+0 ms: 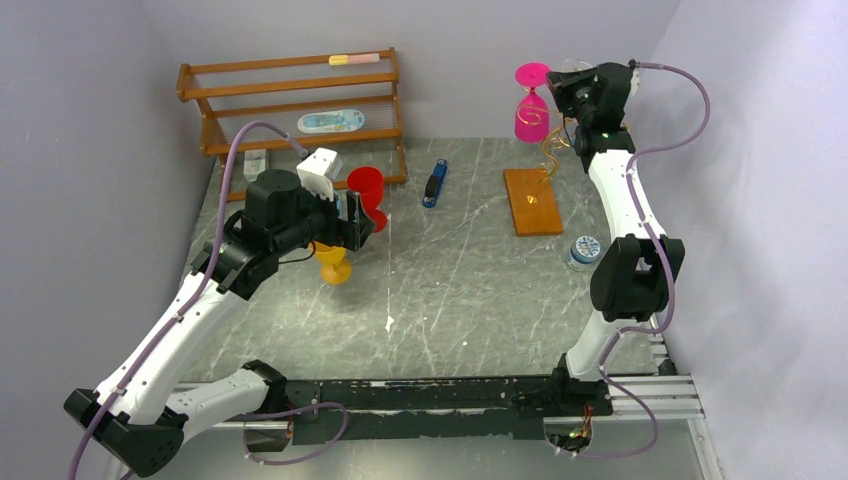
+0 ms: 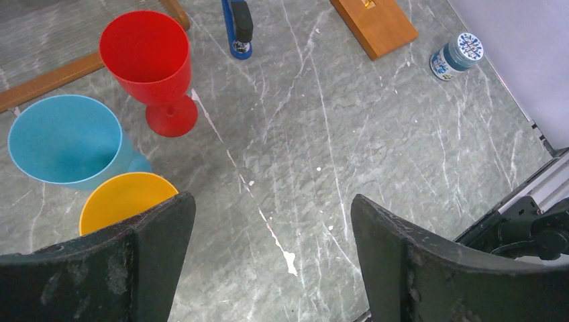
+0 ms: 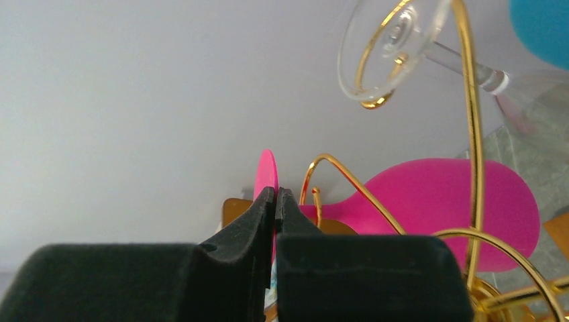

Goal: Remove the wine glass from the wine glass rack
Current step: Pick up the wine glass from the wine rack.

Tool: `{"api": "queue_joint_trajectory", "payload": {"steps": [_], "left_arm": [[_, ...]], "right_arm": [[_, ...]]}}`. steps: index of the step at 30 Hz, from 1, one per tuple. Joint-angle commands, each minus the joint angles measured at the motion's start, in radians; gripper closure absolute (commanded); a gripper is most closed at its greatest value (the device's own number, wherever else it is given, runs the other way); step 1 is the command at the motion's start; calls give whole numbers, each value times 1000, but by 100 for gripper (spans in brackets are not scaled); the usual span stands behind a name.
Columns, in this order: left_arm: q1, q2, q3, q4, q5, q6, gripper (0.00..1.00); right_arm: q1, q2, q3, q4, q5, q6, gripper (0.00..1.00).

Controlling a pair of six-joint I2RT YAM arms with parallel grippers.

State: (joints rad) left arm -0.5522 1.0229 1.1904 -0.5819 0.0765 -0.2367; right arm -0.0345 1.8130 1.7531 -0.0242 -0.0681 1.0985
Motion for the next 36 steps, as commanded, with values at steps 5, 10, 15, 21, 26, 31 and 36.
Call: {"api": "queue_joint_trajectory", "payload": {"steps": [5, 10, 15, 21, 26, 31, 36], "left_arm": [[5, -8, -7, 1, 23, -12, 10], [5, 1, -7, 12, 36, -17, 10], [5, 7, 9, -9, 34, -12, 11], [5, -5, -6, 0, 28, -16, 10], [5, 6, -2, 3, 43, -20, 10], [5, 4, -5, 9, 47, -21, 10], [5, 2, -8, 4, 41, -20, 10]], "right_arm": [[-7, -73, -62, 65, 97, 25, 100], [25, -63, -61, 73, 158, -18, 100], [29, -28, -55, 81, 167, -7, 100], [54, 3, -18, 76, 164, -8, 100], [57, 22, 19, 61, 166, -17, 100], [64, 31, 46, 50, 192, -33, 100], [84, 27, 59, 34, 258, -63, 100]]}}
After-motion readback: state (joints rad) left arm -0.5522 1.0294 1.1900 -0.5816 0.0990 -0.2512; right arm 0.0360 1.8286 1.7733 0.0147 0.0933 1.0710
